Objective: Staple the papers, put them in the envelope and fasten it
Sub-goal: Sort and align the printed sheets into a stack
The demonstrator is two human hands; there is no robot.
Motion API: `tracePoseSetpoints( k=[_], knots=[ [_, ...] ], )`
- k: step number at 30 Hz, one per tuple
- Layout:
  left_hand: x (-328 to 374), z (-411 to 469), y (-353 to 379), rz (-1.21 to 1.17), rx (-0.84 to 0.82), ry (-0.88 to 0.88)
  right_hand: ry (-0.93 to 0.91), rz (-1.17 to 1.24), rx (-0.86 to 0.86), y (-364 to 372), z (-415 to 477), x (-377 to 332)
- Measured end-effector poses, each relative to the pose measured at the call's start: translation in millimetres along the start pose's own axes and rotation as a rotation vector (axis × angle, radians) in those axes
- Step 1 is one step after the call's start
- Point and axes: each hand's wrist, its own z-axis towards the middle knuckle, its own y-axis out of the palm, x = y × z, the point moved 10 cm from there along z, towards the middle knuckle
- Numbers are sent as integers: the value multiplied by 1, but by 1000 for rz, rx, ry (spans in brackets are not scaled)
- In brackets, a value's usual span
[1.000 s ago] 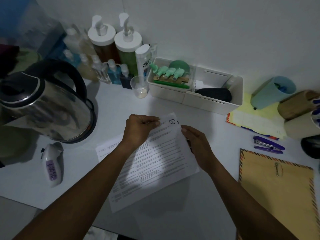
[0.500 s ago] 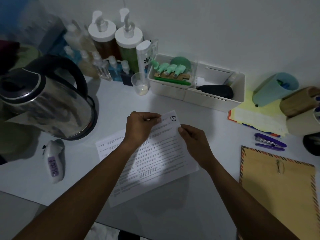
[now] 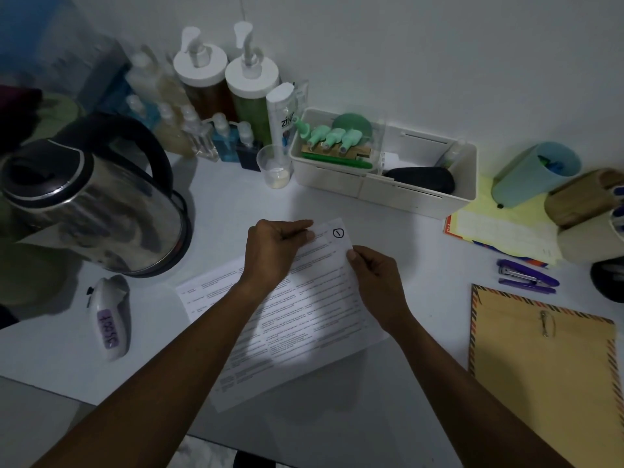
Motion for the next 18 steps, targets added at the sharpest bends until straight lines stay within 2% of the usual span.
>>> tracePoseSetpoints(
  k=[5, 9, 15, 18],
  knots=[
    [-3, -1, 4, -3, -24, -46, -32, -32, 46, -3, -1, -1],
    [-6, 1, 2, -7, -20, -80, -22, -74, 2, -2, -2, 1],
    [9, -1, 11, 76, -66, -16, -82, -129, 24, -8, -7, -13],
    [12, -4, 14, 85, -61, 1, -46, -56, 36, -10, -10, -11]
  ],
)
